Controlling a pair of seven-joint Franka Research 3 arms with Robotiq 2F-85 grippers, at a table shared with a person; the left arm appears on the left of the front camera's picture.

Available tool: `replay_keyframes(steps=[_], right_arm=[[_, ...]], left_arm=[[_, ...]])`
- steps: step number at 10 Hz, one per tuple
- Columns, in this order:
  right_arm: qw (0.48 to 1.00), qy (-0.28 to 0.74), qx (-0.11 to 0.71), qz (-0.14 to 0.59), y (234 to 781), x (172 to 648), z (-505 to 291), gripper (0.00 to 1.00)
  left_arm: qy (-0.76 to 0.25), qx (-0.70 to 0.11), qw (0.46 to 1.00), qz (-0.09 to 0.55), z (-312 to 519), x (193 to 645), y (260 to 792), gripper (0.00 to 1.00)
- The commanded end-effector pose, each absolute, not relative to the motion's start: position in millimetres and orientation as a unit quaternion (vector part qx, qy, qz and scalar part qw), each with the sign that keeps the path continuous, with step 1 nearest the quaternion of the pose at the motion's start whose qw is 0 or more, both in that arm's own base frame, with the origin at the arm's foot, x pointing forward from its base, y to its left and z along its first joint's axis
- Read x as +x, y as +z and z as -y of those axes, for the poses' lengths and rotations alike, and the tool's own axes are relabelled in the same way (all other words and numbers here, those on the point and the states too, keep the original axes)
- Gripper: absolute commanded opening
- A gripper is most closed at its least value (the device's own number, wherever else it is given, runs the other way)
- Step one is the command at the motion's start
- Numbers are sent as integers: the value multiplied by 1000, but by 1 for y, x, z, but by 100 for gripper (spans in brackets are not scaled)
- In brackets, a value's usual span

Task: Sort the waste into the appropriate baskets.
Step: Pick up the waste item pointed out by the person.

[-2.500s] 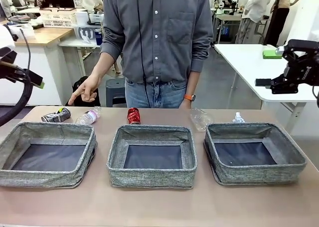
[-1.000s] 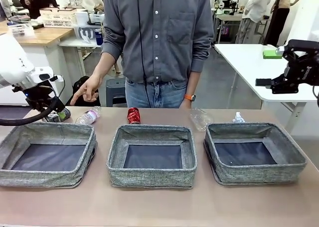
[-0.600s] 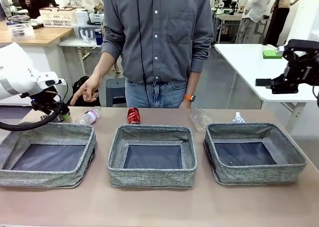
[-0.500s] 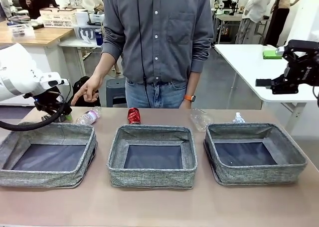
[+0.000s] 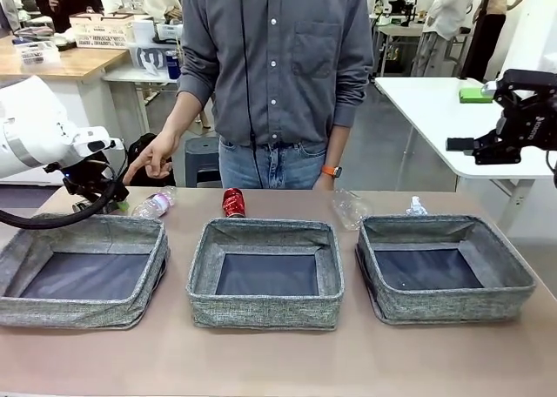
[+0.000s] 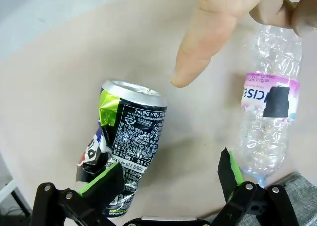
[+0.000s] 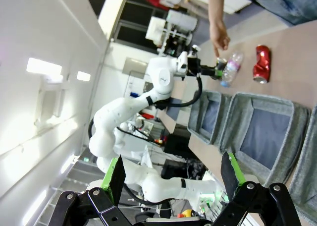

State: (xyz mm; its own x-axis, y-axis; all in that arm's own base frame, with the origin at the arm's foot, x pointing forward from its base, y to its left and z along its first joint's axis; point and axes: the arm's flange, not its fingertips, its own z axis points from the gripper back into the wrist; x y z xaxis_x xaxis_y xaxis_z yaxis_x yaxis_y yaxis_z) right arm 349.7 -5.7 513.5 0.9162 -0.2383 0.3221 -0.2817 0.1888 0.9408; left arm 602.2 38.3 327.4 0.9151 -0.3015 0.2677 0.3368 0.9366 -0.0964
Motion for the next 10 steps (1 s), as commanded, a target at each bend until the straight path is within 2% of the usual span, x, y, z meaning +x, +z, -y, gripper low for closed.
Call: replay_keyframes(steps=[1, 2, 3, 4, 6, 7, 8, 10], right_arm=[[737, 9, 645, 204, 518, 352, 3, 100], [737, 9, 645, 204, 518, 352, 3, 100], [737, 9, 645, 204, 518, 352, 3, 100], [737, 9, 645, 204, 518, 352, 3, 100], [737, 9, 645, 204, 518, 352, 3, 100], [737, 9, 645, 204, 518, 352, 3, 100], [737, 9, 645, 204, 518, 352, 3, 100], [737, 9, 645, 204, 518, 352, 3, 100]], left_arm=[[-155, -63, 977, 130, -37, 598, 326, 100], [-160, -52, 977, 133, -37, 598, 325, 58], [-160, -47, 977, 132, -37, 599, 324, 40], [-160, -47, 977, 134, -36, 599, 325, 0], [-159, -46, 976, 139, -36, 599, 327, 0], [-160, -44, 976, 141, -36, 599, 327, 13], [-160, -44, 976, 141, -36, 598, 328, 4], [-161, -42, 975, 145, -36, 596, 330, 0]])
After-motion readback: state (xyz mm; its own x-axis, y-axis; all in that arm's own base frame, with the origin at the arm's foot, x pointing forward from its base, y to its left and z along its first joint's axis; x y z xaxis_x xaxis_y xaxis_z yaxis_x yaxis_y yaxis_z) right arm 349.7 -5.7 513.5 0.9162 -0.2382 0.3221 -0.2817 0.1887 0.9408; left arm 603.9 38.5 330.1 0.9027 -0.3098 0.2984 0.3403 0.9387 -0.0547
